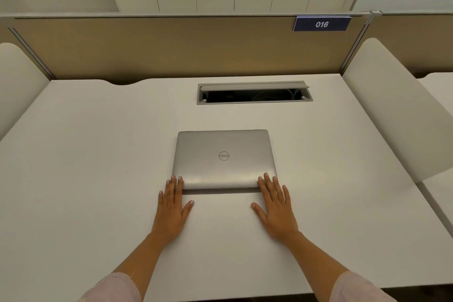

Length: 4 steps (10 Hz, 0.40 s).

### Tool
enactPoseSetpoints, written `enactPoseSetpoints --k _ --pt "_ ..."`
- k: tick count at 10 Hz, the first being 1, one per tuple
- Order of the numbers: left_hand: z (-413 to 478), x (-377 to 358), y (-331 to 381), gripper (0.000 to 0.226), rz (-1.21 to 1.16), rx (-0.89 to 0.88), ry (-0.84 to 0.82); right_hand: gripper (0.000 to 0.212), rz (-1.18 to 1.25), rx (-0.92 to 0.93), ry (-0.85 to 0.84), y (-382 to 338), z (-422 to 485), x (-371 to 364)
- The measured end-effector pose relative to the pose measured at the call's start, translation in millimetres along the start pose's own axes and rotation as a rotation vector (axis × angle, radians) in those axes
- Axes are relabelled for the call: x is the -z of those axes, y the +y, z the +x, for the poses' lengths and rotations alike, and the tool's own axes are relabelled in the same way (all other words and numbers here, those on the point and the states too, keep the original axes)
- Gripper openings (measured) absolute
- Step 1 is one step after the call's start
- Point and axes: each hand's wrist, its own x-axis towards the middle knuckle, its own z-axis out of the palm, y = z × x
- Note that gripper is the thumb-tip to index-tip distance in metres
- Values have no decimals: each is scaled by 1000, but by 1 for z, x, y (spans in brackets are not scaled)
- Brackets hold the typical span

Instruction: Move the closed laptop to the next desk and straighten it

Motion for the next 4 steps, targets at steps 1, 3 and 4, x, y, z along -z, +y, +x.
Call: enactPoseSetpoints --k 1,3,4 --pt "-13 -5 -3 91 55 -6 -10 70 -13 31 -17 0 -12 0" --pt "-38 -13 0 84 77 -38 -43 70 3 92 -88 3 -34 3" --pt "-48 -22 5 80 65 -36 -42 70 -6 101 -148 4 -40 1"
